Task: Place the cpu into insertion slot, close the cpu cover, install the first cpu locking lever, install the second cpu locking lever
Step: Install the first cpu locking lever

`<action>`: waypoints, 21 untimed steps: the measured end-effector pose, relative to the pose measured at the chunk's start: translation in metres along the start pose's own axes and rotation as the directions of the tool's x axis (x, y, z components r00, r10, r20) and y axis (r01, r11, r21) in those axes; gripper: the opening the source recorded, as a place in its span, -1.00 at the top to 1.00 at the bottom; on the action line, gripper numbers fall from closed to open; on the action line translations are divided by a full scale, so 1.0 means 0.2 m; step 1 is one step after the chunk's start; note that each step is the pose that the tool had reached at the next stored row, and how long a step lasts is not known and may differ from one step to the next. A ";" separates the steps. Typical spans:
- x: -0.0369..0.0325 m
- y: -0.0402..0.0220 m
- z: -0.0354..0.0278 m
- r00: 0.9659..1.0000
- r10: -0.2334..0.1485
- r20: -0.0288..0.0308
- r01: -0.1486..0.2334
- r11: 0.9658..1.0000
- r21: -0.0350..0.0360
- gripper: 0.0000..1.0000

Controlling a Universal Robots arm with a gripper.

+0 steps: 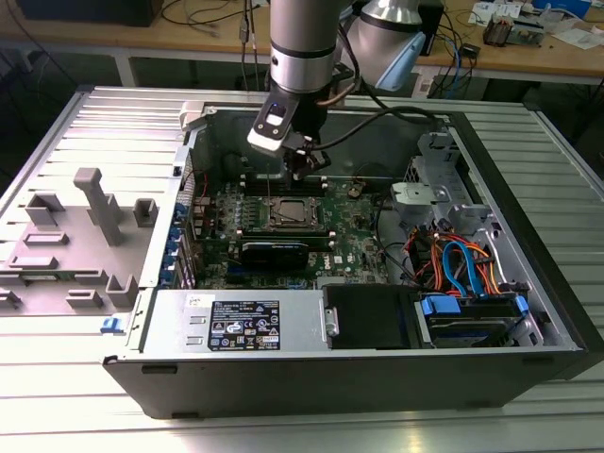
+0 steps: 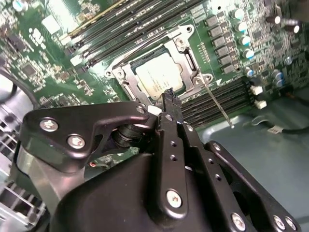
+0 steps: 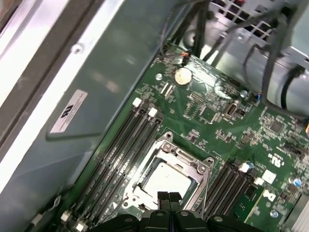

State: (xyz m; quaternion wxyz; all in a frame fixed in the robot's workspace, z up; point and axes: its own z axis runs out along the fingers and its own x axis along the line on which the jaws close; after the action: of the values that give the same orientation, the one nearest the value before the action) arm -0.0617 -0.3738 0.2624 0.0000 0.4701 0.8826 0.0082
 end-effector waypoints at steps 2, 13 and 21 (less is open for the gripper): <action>0.000 0.000 0.000 0.999 -0.033 0.000 0.033 0.999 0.000 0.79; 0.000 -0.001 0.001 0.953 -0.304 -0.005 0.304 0.953 0.002 0.79; 0.000 -0.001 0.003 0.885 -0.465 -0.008 0.465 0.886 0.002 0.79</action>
State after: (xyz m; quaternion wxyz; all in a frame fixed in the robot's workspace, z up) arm -0.0618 -0.3738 0.2618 -0.0019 0.2452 0.9694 0.0079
